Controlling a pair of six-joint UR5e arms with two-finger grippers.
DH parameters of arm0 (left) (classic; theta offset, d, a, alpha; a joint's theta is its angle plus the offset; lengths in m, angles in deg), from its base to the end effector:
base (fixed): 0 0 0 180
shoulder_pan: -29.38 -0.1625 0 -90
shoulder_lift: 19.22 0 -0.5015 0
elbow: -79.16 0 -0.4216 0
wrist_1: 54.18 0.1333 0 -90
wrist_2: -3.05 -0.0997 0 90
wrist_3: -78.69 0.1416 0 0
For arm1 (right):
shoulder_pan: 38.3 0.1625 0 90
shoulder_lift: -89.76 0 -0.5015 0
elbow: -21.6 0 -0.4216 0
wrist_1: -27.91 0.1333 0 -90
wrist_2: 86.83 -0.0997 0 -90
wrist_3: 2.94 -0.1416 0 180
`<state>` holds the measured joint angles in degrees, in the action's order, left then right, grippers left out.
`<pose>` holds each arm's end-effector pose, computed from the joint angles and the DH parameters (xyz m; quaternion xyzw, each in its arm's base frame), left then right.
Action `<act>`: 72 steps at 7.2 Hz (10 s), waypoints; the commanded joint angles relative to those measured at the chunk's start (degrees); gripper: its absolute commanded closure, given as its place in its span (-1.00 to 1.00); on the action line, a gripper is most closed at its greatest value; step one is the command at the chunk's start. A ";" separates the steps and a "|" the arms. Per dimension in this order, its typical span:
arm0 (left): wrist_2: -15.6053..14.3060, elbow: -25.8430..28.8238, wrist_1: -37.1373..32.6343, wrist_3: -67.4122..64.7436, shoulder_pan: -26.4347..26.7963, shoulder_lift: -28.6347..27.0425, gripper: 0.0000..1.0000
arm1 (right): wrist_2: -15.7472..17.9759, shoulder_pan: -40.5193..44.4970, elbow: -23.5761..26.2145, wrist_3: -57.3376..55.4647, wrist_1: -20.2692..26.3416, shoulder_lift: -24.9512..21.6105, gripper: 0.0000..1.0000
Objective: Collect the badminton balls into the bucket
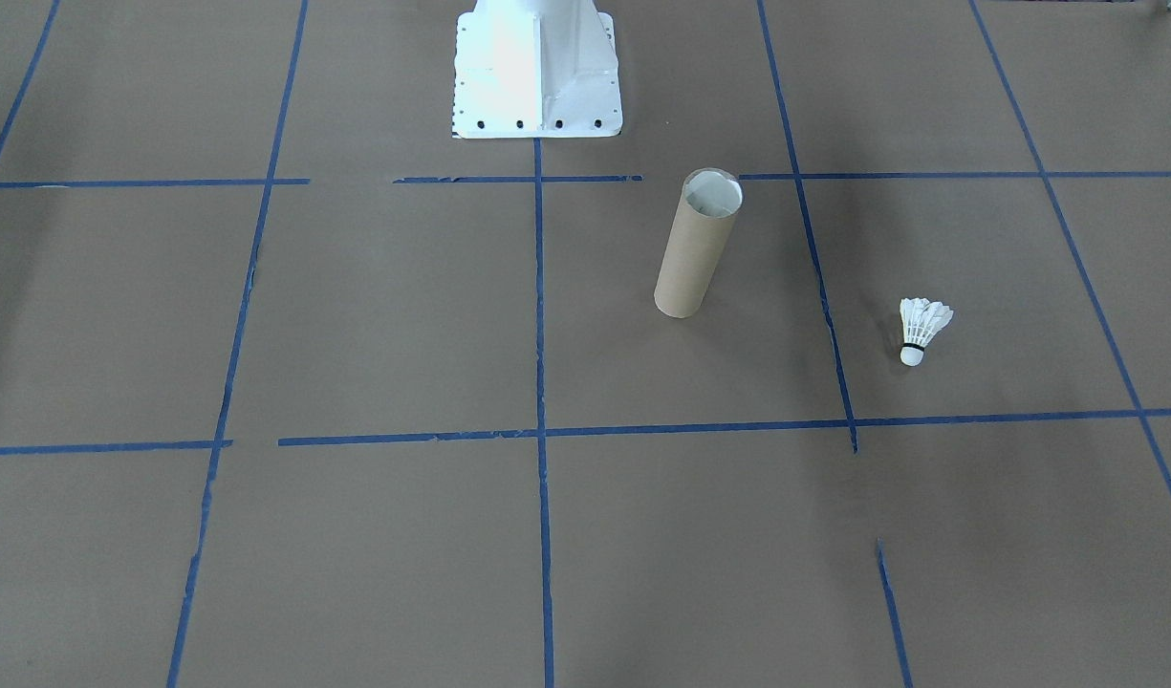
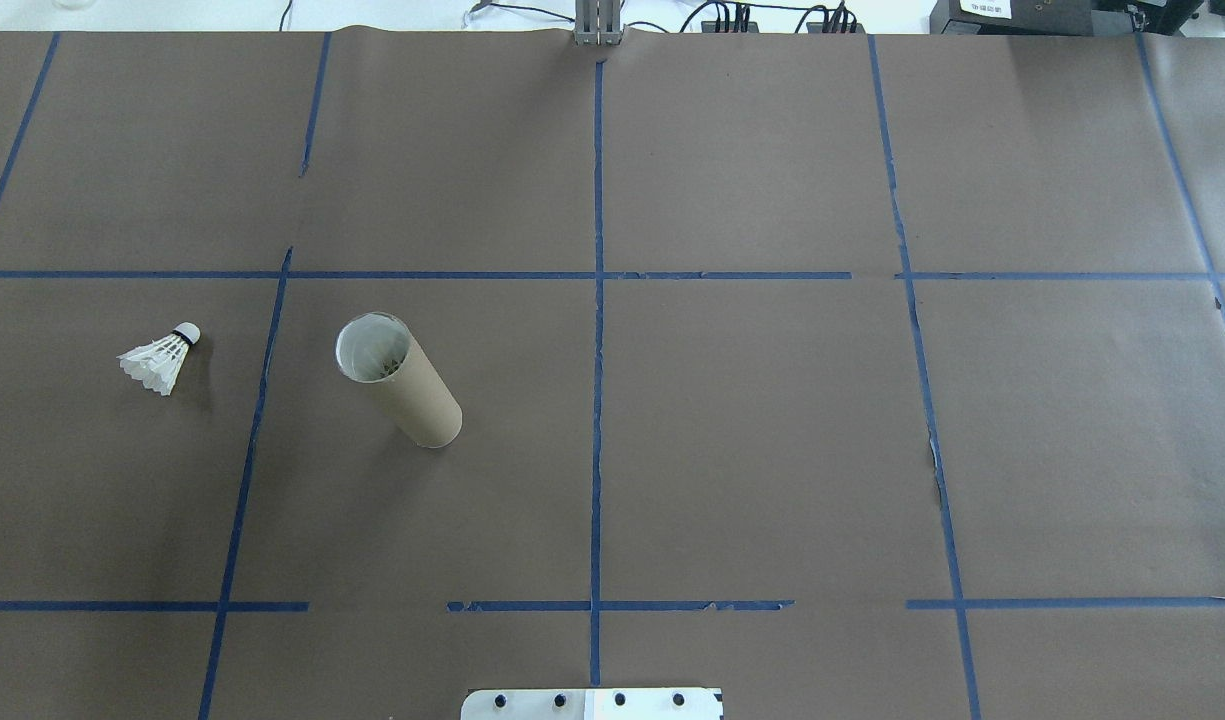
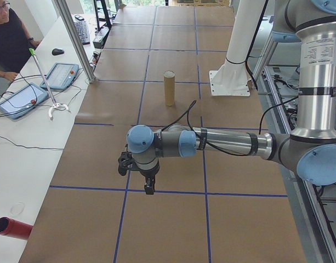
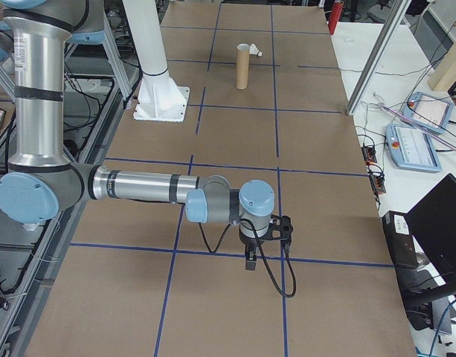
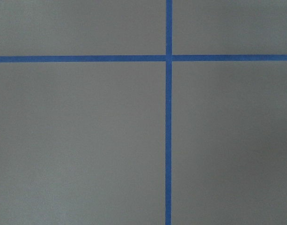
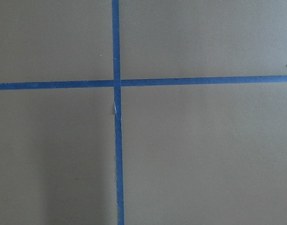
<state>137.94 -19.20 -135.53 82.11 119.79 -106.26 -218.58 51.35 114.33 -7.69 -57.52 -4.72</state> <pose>-0.0369 -0.4874 0.7295 -0.0134 0.3823 0.0134 0.9238 0.0360 -0.4872 0.7760 0.0071 -0.3569 0.0271 0.9337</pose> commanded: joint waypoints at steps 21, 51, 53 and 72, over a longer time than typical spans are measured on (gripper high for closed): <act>-7.77 5.29 -83.07 -109.69 -28.41 6.19 -1.00 | 0.00 0.00 0.00 0.00 0.00 0.00 -1.00; -34.90 -33.13 32.67 -46.71 -50.21 -49.84 1.00 | 0.00 0.00 0.00 0.00 -0.09 0.00 -1.00; -36.98 -27.54 34.06 -37.72 -50.67 -54.08 1.00 | 0.00 0.00 0.00 0.00 0.00 0.00 -1.00; -43.14 -21.61 47.95 -18.62 -60.61 -55.34 1.00 | 0.00 0.00 0.00 0.00 0.00 0.00 -1.00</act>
<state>94.74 -40.89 -87.63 63.38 59.29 -161.72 -218.58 51.35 114.33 -7.69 -57.52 -4.72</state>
